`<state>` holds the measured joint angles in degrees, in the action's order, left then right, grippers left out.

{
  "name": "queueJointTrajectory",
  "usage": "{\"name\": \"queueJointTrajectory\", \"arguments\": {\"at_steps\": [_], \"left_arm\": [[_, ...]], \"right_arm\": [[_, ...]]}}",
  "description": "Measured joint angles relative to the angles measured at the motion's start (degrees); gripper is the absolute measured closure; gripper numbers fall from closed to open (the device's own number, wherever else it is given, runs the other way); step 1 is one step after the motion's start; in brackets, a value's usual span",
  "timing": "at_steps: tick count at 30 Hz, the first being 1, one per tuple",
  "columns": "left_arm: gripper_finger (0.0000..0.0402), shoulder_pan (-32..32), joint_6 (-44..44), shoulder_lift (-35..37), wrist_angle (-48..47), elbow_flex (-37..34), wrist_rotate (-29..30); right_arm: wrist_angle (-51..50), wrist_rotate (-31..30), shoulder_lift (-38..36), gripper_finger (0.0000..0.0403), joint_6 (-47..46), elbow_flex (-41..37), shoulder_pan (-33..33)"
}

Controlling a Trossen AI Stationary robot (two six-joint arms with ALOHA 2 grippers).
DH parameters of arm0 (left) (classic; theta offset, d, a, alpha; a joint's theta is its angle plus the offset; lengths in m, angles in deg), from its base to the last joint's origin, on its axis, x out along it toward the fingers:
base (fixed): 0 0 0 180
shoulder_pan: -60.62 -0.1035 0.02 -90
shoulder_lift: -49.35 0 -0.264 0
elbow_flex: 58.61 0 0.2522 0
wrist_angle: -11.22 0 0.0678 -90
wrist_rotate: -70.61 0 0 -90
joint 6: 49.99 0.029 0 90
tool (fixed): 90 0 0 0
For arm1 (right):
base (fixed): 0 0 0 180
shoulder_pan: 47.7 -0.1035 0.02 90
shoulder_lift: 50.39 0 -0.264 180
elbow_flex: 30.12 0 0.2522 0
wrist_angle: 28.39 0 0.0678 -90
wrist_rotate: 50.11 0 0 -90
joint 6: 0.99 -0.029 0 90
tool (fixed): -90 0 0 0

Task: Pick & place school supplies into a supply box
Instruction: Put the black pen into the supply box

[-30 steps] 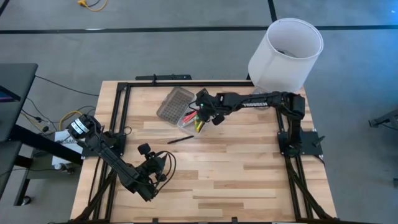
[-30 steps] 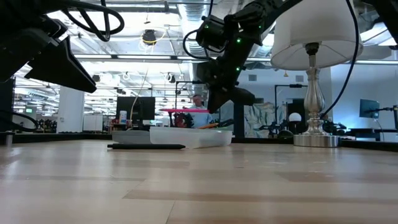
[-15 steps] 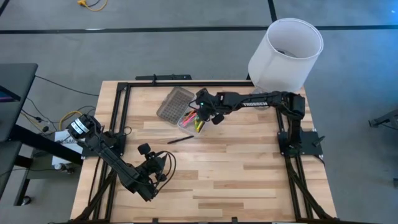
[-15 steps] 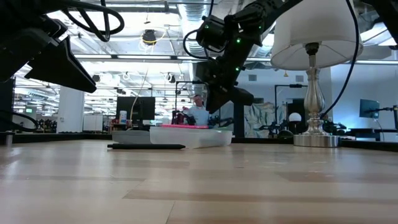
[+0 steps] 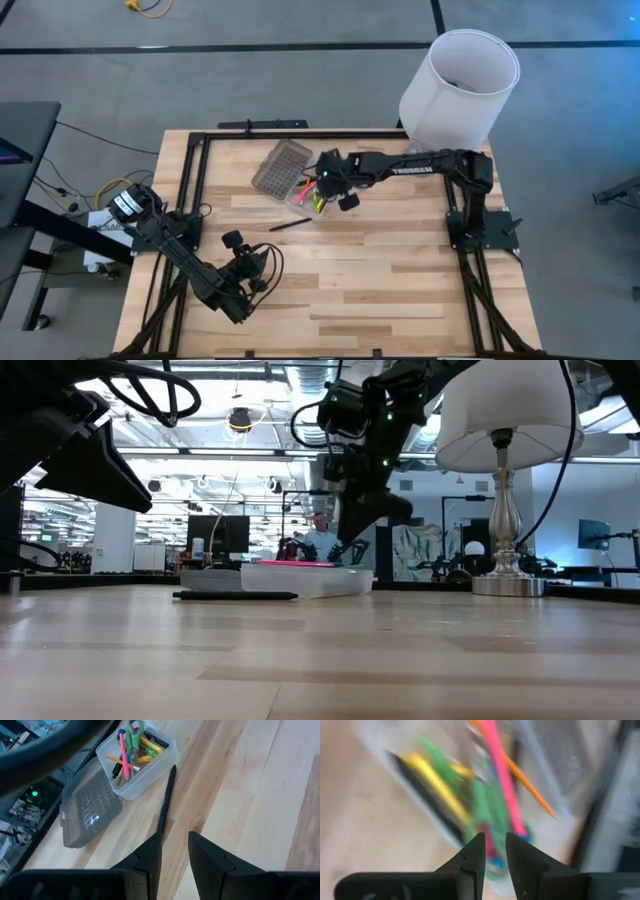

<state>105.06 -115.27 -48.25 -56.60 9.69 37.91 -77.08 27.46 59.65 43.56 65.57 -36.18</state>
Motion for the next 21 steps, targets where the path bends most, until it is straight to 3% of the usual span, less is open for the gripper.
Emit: {"name": "queueJointTrajectory", "arguments": {"at_steps": [9,21], "left_arm": [[0.0311,-2.91,7.45,0.0,0.0,0.0,-2.0],[0.0311,-14.43,21.15,0.04,3.8,0.0,-7.96]], "right_arm": [[-1.29,1.74,0.07,0.0332,-5.68,-0.04,-7.42],[-10.11,0.35,-1.95,0.0332,-18.58,-0.14,-15.63]]}}
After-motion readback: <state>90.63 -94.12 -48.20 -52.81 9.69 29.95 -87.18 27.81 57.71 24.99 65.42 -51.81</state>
